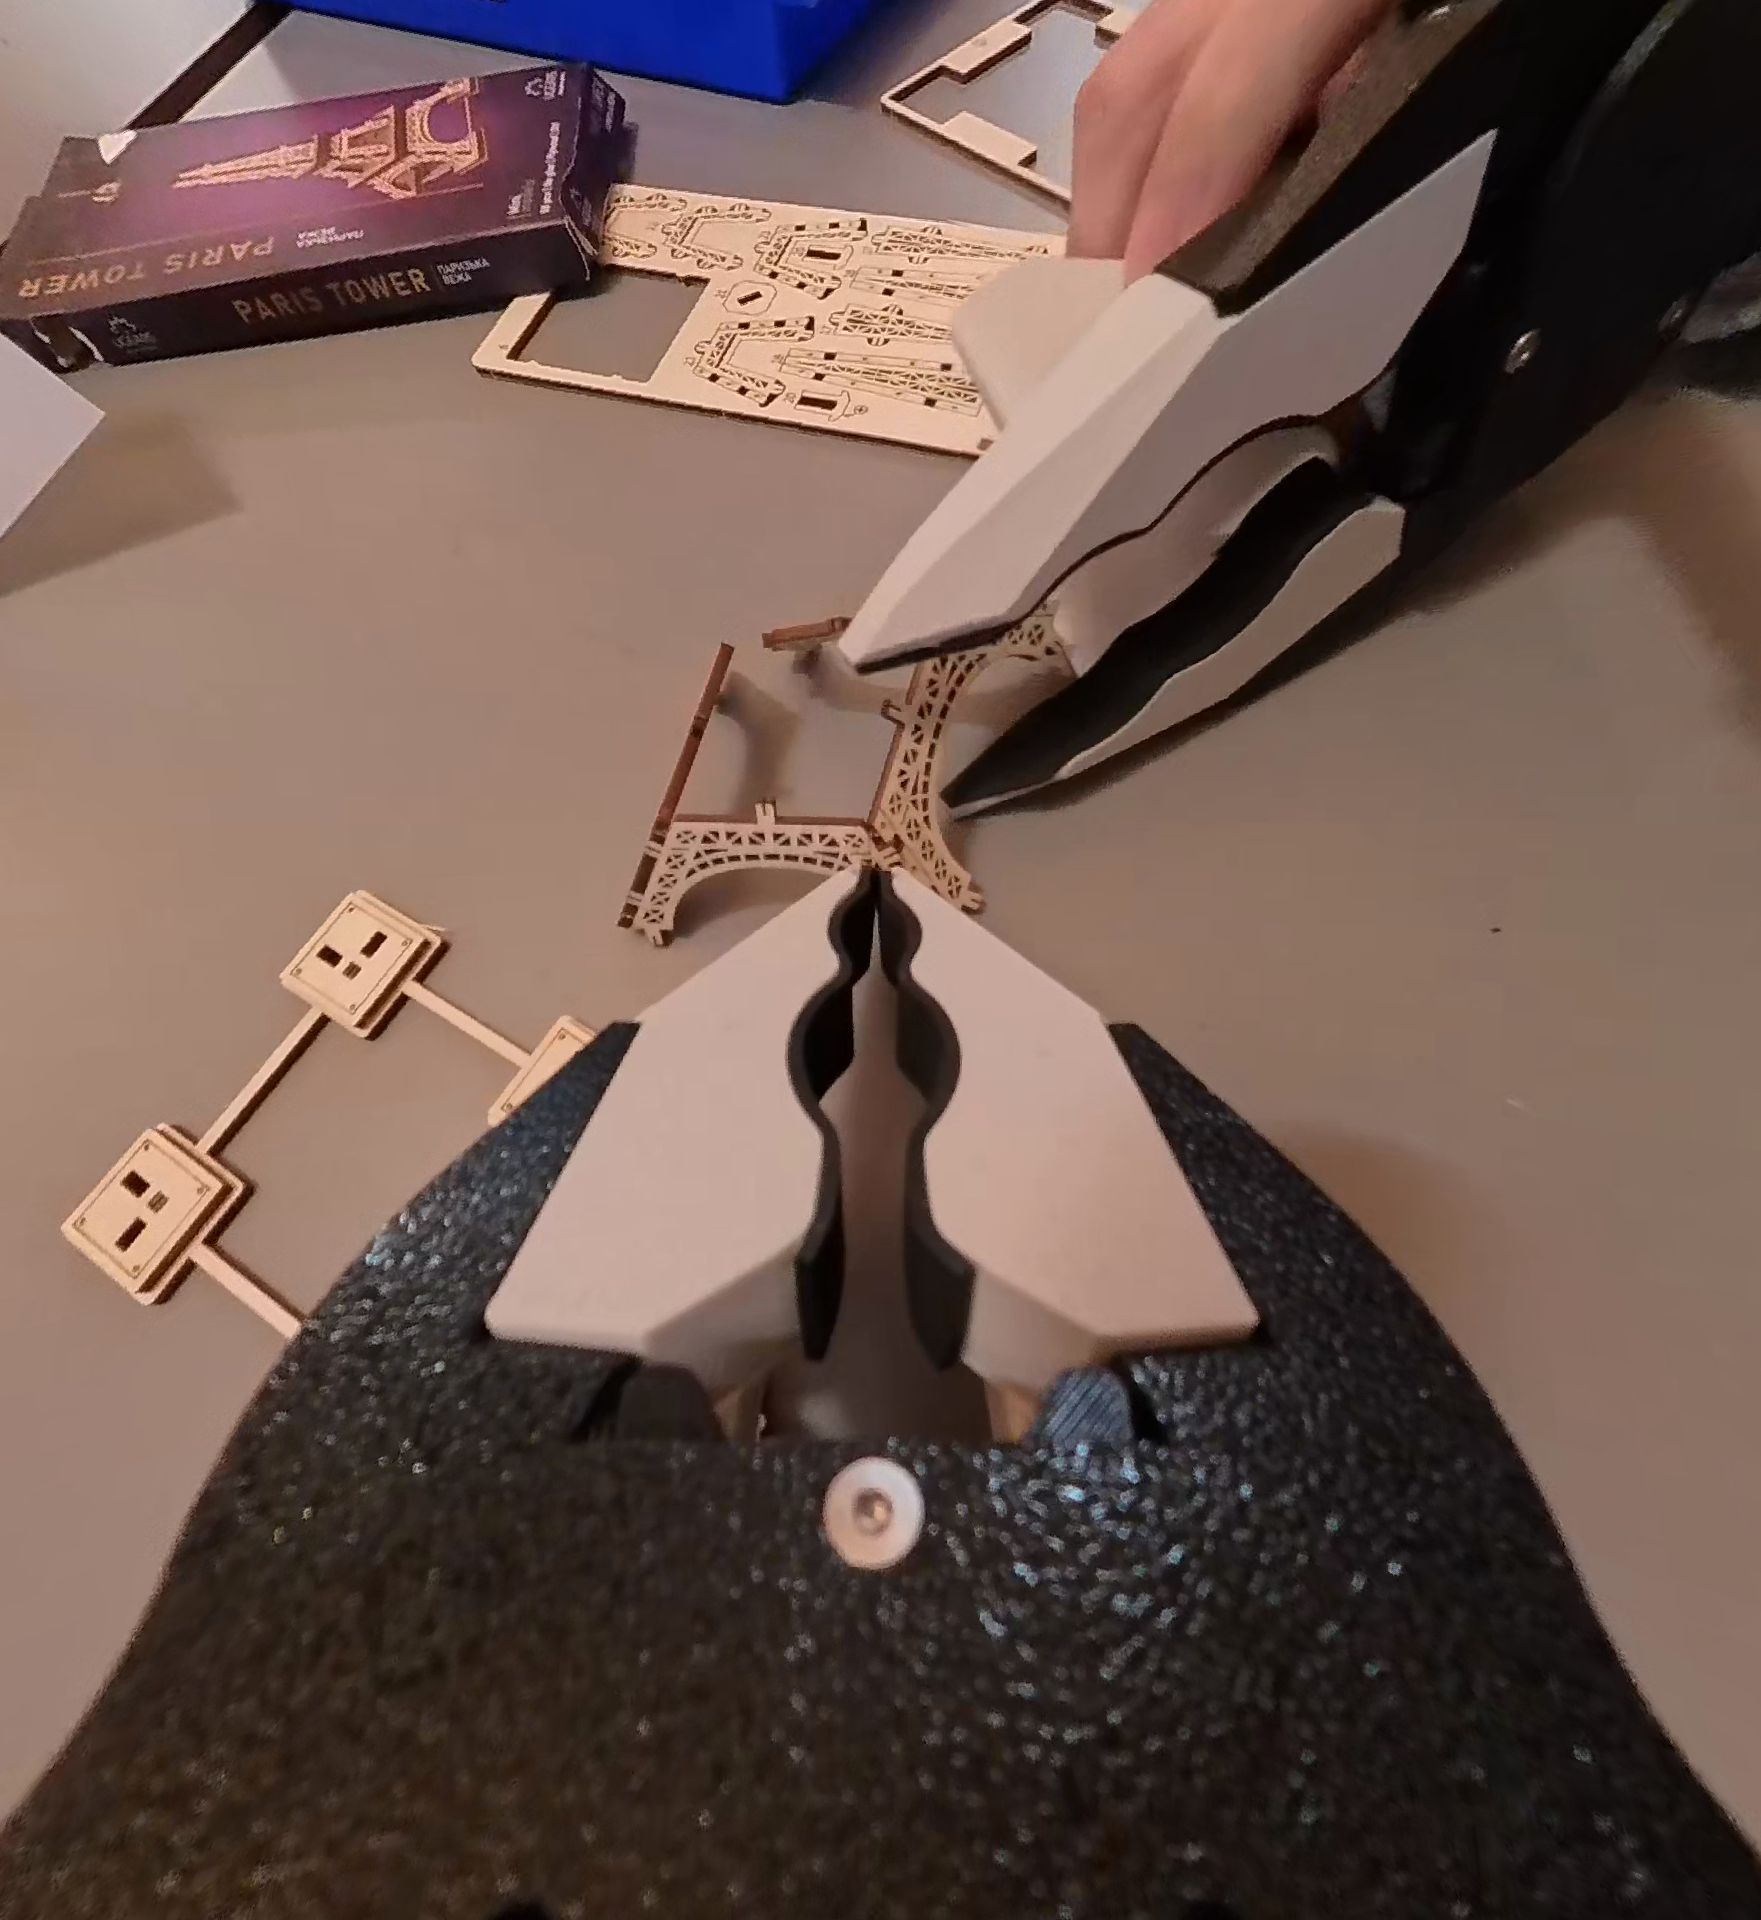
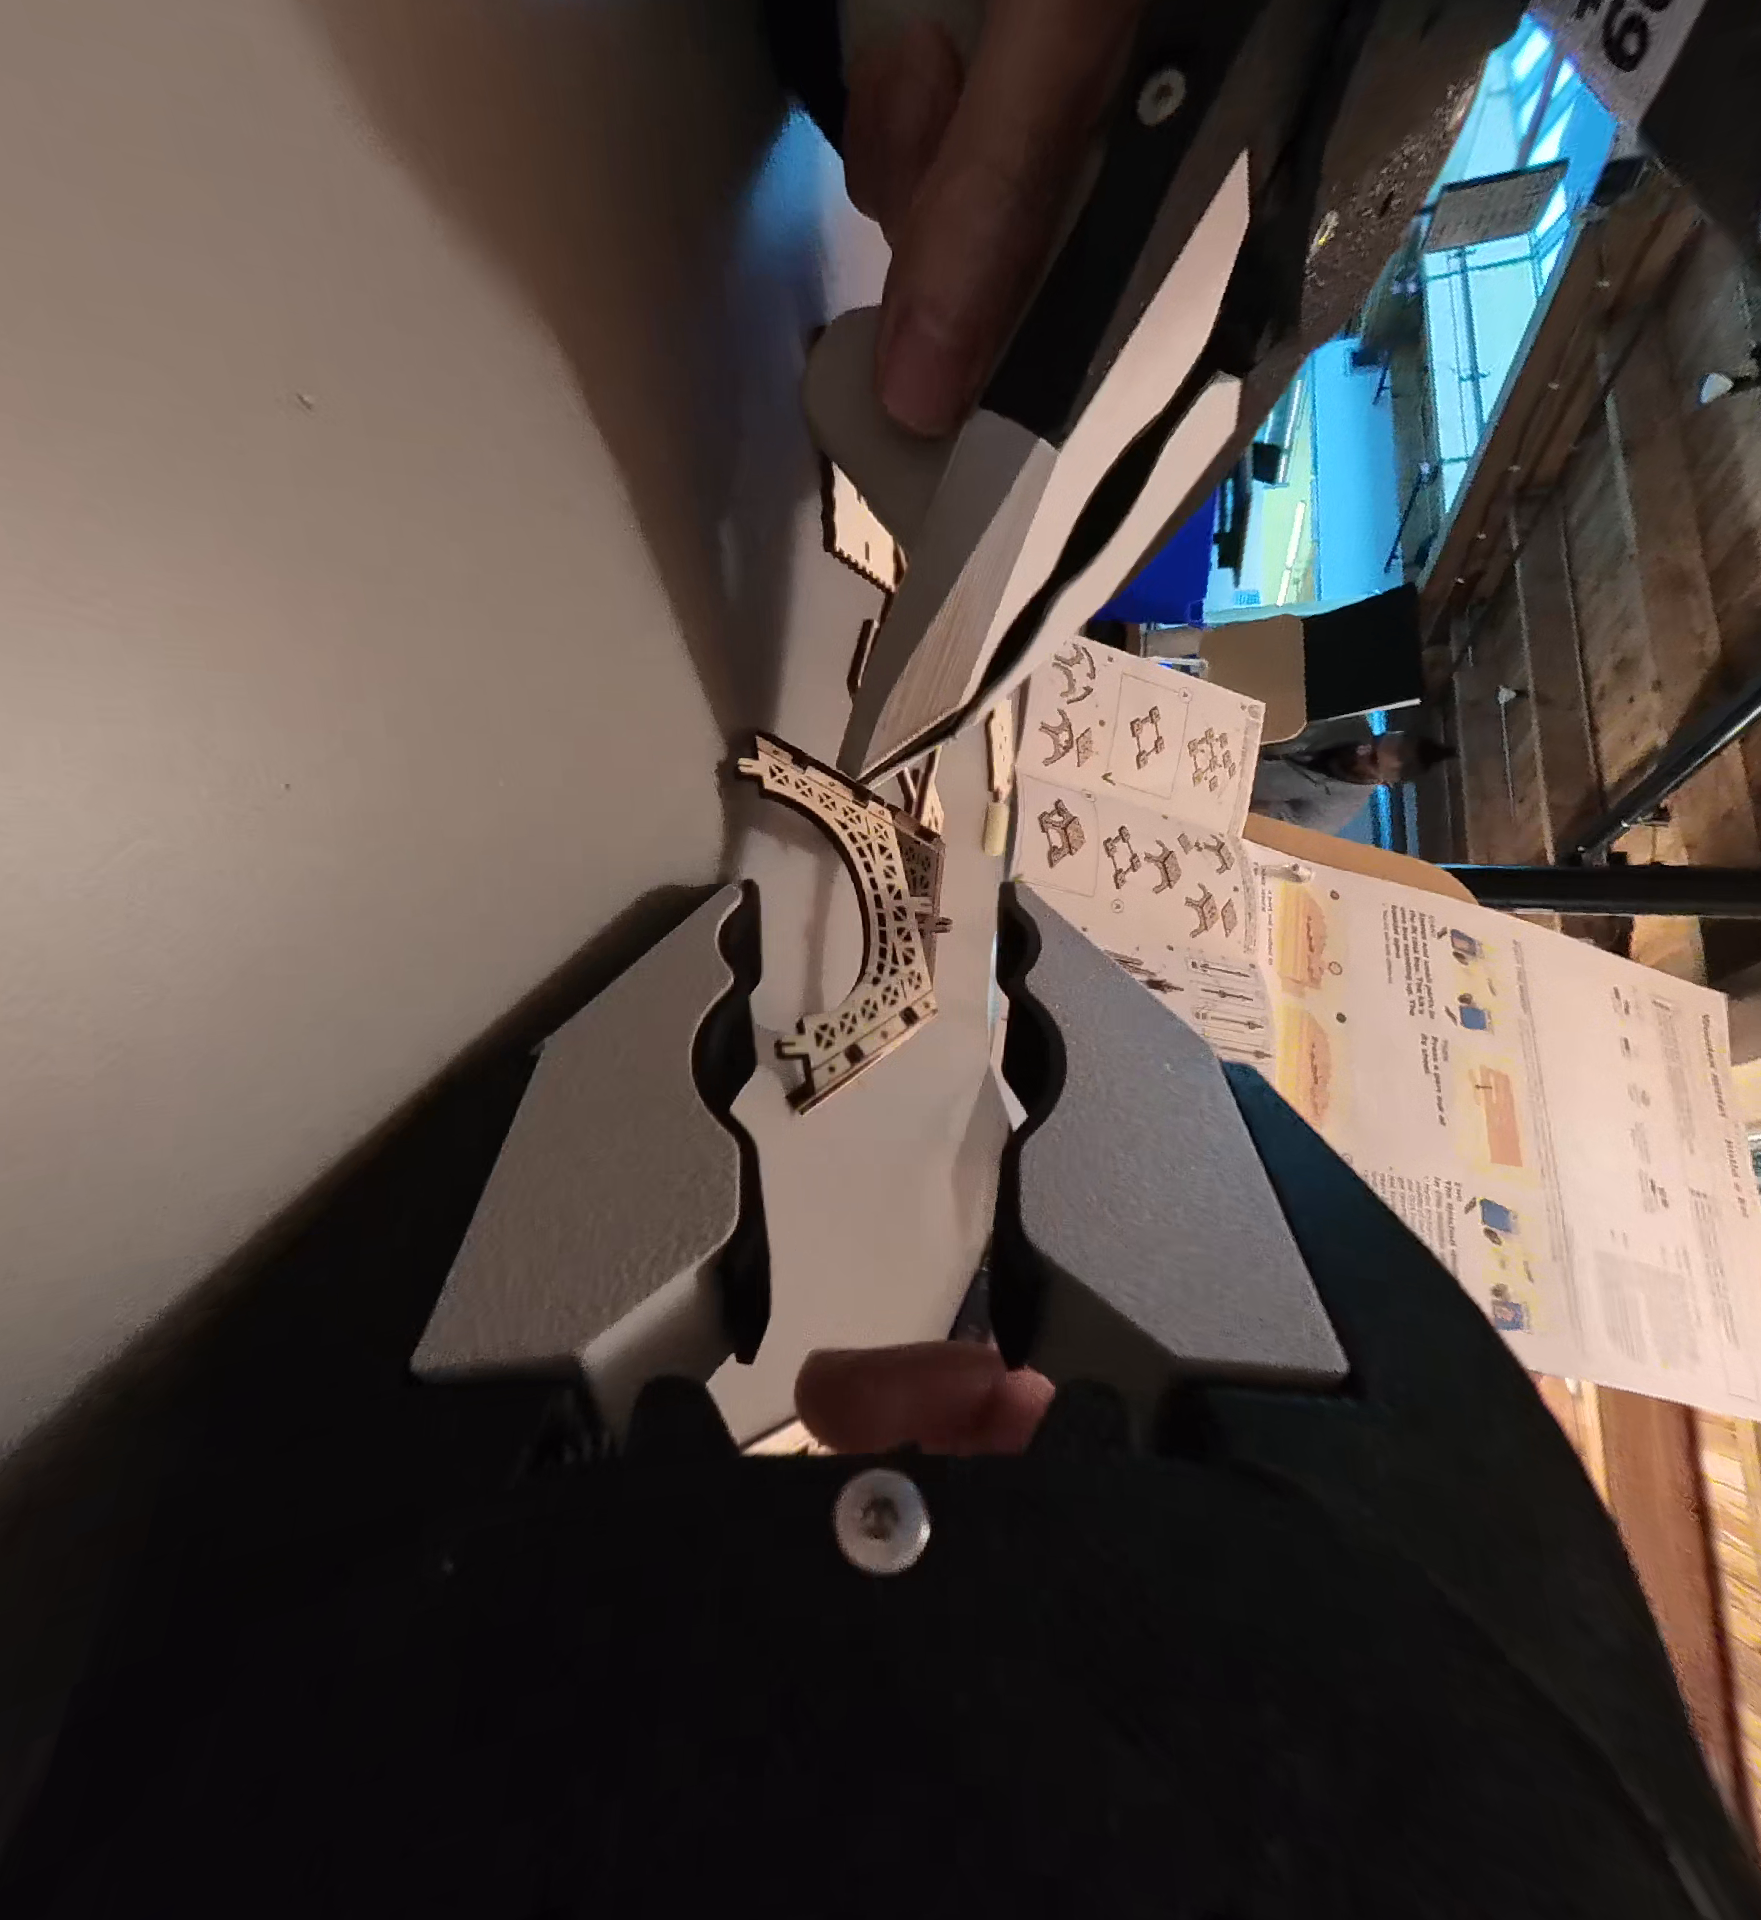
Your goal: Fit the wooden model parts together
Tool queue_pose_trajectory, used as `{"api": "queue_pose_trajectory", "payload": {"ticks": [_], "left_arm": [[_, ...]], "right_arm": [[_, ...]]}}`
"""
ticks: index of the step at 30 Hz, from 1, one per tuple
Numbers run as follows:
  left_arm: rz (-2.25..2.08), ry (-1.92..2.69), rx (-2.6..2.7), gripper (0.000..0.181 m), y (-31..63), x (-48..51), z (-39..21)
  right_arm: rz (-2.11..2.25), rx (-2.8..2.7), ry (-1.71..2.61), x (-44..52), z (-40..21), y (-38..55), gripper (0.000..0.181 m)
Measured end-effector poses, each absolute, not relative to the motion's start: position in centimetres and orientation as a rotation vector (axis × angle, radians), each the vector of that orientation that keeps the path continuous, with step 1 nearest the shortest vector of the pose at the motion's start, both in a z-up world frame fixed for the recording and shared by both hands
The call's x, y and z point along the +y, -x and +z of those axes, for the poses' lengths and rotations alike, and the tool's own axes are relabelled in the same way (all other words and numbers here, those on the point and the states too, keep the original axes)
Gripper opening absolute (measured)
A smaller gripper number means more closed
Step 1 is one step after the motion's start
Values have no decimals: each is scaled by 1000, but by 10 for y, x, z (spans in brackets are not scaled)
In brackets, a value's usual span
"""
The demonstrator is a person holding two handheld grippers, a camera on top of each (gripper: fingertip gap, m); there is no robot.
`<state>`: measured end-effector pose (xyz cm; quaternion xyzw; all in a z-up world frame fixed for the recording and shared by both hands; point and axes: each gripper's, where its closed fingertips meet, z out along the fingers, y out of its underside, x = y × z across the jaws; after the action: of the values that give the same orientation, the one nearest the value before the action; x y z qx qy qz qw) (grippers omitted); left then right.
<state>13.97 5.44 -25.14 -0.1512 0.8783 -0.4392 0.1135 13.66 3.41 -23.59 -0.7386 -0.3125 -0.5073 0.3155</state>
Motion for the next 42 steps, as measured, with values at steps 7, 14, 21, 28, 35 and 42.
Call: {"api": "queue_pose_trajectory", "payload": {"ticks": [7,14,21,28,35,42], "left_arm": [[-1282,448,2576,0,-141,54,-252],[-1273,437,2586,0,-139,53,-253],[-1326,467,2577,0,-141,54,-248],[-1346,488,2570,0,-143,55,-246],[-1222,457,2465,0,-162,71,-245],[-1001,227,2418,26,-182,83,-244]], "right_arm": [[-1379,-831,1927,39,-232,-137,18],[-1343,-824,1989,38,-242,-139,30],[-1248,-637,2021,23,-224,-144,54],[-1064,-510,2030,8,-217,-141,37],[-934,-367,2069,-4,-219,-147,34],[-864,-299,2085,-3,-227,-149,34]]}}
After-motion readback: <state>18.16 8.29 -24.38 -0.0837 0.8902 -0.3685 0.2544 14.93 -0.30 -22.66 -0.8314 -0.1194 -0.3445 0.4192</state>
